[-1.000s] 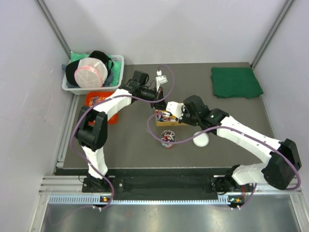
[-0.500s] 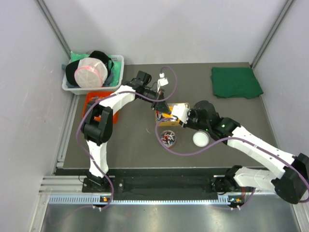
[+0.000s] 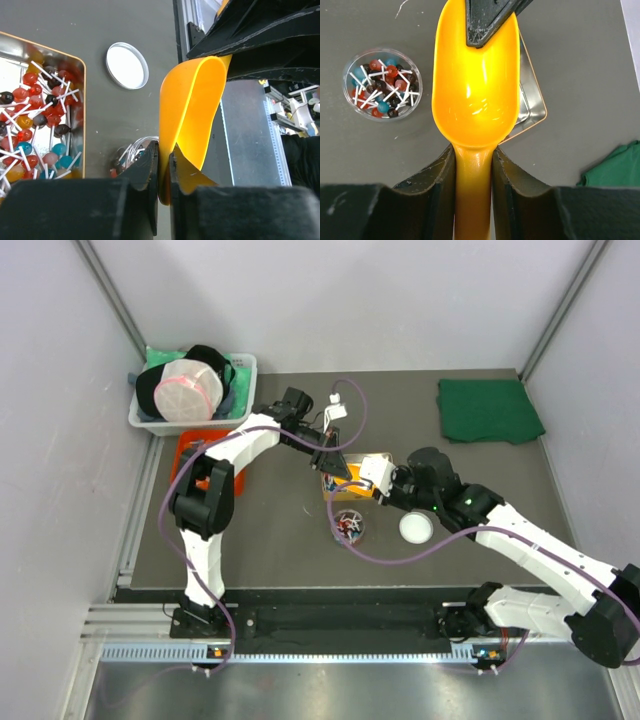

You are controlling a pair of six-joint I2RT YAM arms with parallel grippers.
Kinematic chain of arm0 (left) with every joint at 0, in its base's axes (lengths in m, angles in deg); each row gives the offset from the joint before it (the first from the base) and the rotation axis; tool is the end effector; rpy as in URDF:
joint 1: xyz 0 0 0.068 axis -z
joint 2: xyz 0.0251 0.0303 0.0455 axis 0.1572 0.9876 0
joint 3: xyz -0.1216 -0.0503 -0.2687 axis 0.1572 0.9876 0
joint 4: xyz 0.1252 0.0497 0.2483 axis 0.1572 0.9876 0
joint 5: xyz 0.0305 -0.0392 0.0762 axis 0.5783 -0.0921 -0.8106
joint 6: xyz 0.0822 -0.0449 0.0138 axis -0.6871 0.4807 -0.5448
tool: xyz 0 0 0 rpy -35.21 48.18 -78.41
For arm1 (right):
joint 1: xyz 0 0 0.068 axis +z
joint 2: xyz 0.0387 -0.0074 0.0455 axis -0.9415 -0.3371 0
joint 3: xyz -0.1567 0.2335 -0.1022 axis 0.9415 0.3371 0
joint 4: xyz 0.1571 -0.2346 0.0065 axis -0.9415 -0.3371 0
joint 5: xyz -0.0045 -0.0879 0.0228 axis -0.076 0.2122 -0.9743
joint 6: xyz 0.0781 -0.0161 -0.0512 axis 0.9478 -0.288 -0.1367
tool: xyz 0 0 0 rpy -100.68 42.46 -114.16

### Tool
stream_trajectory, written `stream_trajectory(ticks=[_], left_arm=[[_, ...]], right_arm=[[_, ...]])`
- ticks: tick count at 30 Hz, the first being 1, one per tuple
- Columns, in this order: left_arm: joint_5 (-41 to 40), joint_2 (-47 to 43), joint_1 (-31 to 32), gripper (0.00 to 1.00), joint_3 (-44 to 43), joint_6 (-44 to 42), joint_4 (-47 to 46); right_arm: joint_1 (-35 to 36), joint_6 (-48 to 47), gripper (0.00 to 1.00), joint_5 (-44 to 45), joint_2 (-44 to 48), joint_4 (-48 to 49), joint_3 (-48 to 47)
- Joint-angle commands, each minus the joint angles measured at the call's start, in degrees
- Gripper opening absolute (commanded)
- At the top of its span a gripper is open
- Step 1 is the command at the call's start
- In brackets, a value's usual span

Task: Pack the candies
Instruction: Scoop the fake candies from the storage box.

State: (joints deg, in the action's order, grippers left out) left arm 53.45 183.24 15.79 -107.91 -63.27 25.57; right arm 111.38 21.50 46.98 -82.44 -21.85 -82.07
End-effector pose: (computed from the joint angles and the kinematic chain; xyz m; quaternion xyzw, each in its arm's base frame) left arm 0.3803 -0.2672 0.2390 0.4236 0.6620 -0.5993 0.1522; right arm 0.2105 0.1949 0.2832 -0.5703 0.6797 0.0646 0.4568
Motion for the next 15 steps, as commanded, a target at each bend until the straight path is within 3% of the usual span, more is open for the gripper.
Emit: stream_trajectory(ticks=[1, 2, 5, 13, 14, 15], left_arm=[[-0.7, 1.1, 0.8, 0.22, -1.4, -3.3, 2.8], [-1.5, 1.1, 0.6, 0.37, -1.4, -3.2, 2.6], [-3.2, 0.8, -0.9, 0.60, -0.8, 0.1, -0.8], [-10.6, 0.4, -7.2, 0.80, -1.1, 9.1, -10.8], [-13.0, 0.3, -7.6, 0.81, -1.7, 10.4, -11.6], [-20.2, 0.3, -7.9, 0.82, -1.8, 12.3, -14.5]], right_arm=[[-0.5, -1.0, 0.00, -1.3, 1.5, 6.3, -2.0], [-0.6, -1.2, 0.00, -1.1, 1.4, 5.8, -2.1], [-0.9, -2.4, 0.00, -0.5, 1.0, 4.2, -2.3], [-3.1, -3.4, 0.00, -0.7, 1.6, 0.9, -2.1], [-3.4, -3.7, 0.00, -0.6, 1.8, 0.6, -2.1], [-3.6, -3.8, 0.00, -0.6, 1.9, -1.1, -2.4]])
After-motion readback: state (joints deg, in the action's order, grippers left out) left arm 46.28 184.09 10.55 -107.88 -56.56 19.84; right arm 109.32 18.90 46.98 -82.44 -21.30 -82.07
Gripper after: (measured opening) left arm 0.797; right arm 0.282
